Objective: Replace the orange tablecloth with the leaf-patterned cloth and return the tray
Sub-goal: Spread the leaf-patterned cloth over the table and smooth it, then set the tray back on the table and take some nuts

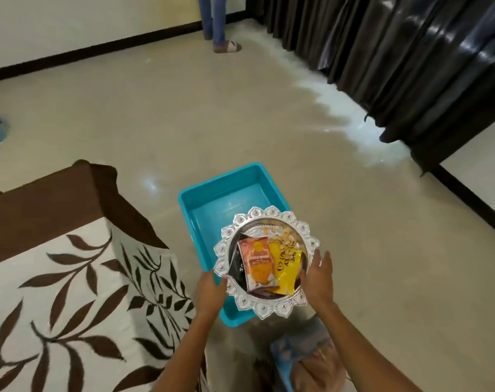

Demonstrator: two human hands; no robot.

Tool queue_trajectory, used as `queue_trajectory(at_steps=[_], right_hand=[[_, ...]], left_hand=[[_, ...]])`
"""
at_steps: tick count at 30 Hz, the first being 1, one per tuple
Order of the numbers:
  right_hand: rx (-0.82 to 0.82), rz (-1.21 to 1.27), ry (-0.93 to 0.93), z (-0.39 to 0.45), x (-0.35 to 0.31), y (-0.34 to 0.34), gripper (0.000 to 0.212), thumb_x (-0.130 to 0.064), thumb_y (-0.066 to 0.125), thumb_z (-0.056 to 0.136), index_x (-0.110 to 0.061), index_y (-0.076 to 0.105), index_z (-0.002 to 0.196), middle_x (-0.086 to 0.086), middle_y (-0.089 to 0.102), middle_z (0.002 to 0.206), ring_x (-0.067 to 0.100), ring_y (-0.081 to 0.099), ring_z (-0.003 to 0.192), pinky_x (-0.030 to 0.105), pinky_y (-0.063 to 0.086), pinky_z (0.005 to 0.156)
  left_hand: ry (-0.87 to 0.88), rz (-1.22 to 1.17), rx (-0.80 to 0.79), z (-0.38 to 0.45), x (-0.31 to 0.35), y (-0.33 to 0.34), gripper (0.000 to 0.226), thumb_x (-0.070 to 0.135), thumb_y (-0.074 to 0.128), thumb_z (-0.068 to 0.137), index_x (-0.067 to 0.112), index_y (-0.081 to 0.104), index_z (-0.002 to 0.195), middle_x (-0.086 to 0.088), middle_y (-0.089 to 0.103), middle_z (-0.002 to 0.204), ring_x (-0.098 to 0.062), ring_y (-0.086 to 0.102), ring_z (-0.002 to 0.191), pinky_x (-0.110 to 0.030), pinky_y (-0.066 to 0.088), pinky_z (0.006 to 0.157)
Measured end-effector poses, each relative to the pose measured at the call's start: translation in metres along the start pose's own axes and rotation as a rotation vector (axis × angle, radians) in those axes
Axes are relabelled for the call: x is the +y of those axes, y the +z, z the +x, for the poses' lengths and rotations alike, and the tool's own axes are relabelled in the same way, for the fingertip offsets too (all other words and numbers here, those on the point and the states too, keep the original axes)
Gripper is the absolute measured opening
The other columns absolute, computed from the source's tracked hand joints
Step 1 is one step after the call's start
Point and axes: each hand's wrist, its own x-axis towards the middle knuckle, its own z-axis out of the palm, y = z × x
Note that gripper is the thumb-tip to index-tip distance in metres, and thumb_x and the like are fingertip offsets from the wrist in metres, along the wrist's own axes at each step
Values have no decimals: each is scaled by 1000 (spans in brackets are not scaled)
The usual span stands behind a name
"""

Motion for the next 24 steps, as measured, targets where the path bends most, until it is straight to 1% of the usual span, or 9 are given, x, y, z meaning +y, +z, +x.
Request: queue_trajectory(at_steps=[1, 3, 6, 8, 11, 13, 15, 19, 24], right_hand=[[-44, 44, 36, 6, 2, 2, 69, -22, 53, 95, -4, 13, 148, 22, 7, 155, 35, 8, 143, 39, 18, 114], [-75, 75, 57, 16, 7, 5, 72, -20, 53, 95, -3, 7, 148, 21, 9, 155, 35, 11, 143, 39, 17, 114], [-52, 64, 71, 25, 10, 6, 74, -20, 58, 92, -3, 12, 148, 19, 24, 151, 35, 23, 138, 39, 28, 109], [-66, 89, 115, 31, 12, 4, 77, -21, 64, 88, -3, 18, 147, 20, 33, 144, 35, 33, 132, 41, 35, 104], [-84, 124, 148, 42, 14, -2, 61, -13, 72, 81, -3, 41, 133, 20, 46, 129, 35, 51, 115, 38, 44, 94], [-86, 180, 155, 47, 15, -6, 54, -10, 78, 74, -2, 52, 121, 19, 52, 120, 34, 56, 106, 34, 44, 87], [-83, 211, 152, 47, 16, -10, 57, -11, 82, 68, -2, 56, 118, 18, 56, 117, 32, 57, 105, 32, 43, 83], [-76, 195, 122, 41, 12, -21, 63, -14, 85, 64, -1, 56, 119, 17, 59, 118, 30, 56, 108, 33, 44, 85], [-56, 211, 42, 25, -14, -57, 70, -17, 87, 62, -1, 55, 122, 17, 59, 122, 30, 55, 113, 35, 44, 90]], left_hand=[[-82, -83, 1, 3, 6, 0, 18, 25, 54, 94, 11, 54, 107, -8, 60, 105, -27, 59, 98, -38, 48, 85], [-222, -196, 19, 14, 11, 5, 15, 24, 54, 94, 12, 50, 102, -7, 59, 99, -23, 57, 89, -33, 46, 78], [-296, -292, 57, 30, 10, 14, 16, 15, 58, 91, 3, 60, 103, -12, 64, 95, -25, 59, 81, -32, 46, 74], [-330, -317, 91, 37, 7, 19, 20, 7, 62, 86, -1, 63, 104, -16, 68, 94, -30, 62, 81, -36, 51, 76], [-336, -314, 87, 41, 5, 20, 35, 3, 70, 79, 3, 61, 113, -17, 68, 94, -32, 64, 85, -42, 53, 81], [-328, -304, 76, 42, 4, 18, 42, 3, 73, 77, 5, 58, 116, -17, 67, 95, -31, 65, 87, -42, 54, 82], [-337, -292, 75, 42, 4, 15, 43, 1, 74, 75, 6, 57, 114, -16, 66, 98, -30, 65, 88, -42, 54, 82], [-325, -322, 50, 36, 6, 1, 40, -5, 72, 74, 4, 56, 110, -15, 66, 92, -25, 64, 78, -35, 55, 70], [-246, -391, 29, 16, 24, -39, 42, -9, 71, 73, 7, 56, 108, -14, 69, 89, -27, 68, 79, -37, 57, 67]])
